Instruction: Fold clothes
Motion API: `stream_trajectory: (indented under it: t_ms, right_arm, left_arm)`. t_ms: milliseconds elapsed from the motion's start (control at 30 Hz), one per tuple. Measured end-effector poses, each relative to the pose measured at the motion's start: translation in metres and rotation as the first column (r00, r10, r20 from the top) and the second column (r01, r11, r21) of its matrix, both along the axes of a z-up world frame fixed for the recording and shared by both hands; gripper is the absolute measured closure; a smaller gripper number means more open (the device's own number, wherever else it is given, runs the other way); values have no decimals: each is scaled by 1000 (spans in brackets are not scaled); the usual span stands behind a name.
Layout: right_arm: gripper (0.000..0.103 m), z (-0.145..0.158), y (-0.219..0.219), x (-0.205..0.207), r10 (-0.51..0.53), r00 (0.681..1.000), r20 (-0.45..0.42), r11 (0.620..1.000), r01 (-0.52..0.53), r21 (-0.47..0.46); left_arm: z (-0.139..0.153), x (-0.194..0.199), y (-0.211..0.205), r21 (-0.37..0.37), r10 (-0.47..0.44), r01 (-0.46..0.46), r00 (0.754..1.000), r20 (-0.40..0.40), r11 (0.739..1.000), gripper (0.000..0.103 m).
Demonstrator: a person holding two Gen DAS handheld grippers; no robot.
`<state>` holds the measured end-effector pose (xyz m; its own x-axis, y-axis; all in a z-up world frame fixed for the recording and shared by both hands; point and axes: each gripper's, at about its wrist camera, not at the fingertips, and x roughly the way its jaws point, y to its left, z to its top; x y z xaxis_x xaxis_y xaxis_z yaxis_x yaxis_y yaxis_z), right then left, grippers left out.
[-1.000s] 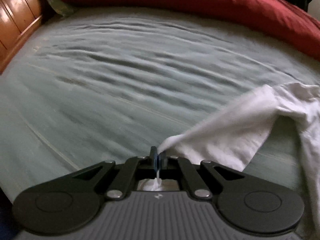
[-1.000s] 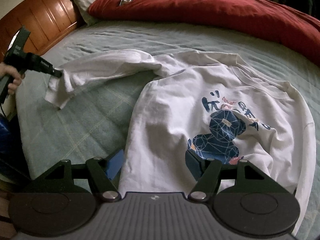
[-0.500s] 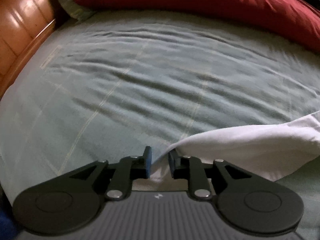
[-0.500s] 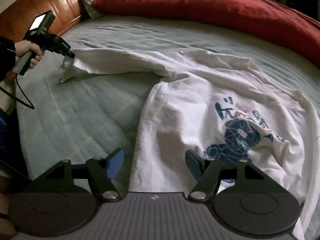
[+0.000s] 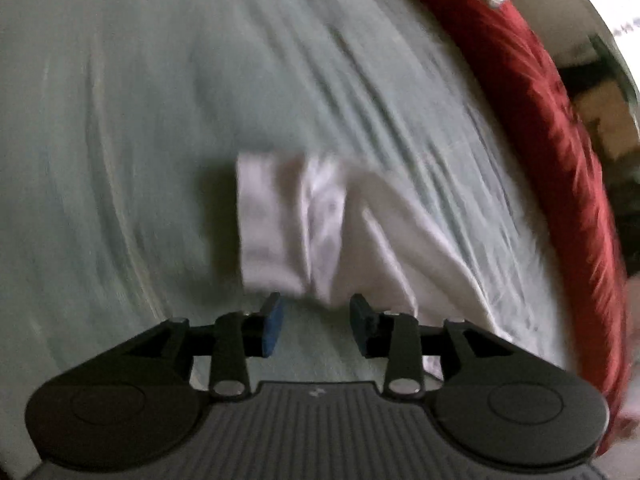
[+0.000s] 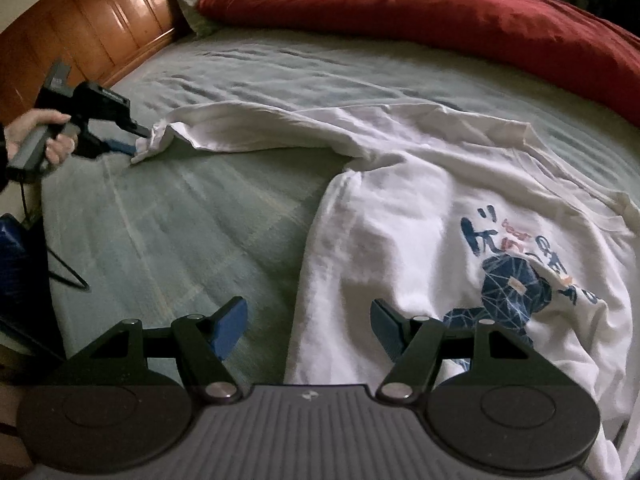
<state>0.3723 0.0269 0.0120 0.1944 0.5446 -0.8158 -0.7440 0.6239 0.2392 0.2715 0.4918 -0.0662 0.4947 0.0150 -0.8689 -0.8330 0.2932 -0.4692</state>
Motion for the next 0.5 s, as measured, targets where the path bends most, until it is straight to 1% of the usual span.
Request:
stream_trajectory:
  t_ms: [67,100,133,200,300,400,500]
  right_arm:
    - [30,1,2,0,7,1000,4,1000,-7,3]
    - [30,1,3,1,8,1000,4,1000,-8,3]
    - [29,1,3,1,8,1000,4,1000,-8,2]
    - [29,0,4,2,10,1000,2,1000,-10,-1]
    - [29,-2,6,2,15,1000,-2,1000,-15,-5]
    - [29,-2,7,2,16,1000,-7,1000,-16,-2]
    - [29,-1,8,1,16,1000,-11,1000,-16,8]
  left_arm:
    - [-17,-7,-4,-44,81,-80,996,35,996,67]
    - [-22,-11,-5,-56,132,-128,989,71,990,65]
    - [-27,-15,-6,-68,183,-177,977,107,982,59]
    - [-32,-20,-7,-85,255,-243,952,172,966,52]
    - [-36,-21,-8,-96,328,-314,915,236,944,45]
    - [-39,-23,-9,-122,404,-385,867,293,915,43]
    - [-40,-27,-12,-131,425,-405,838,342,905,41]
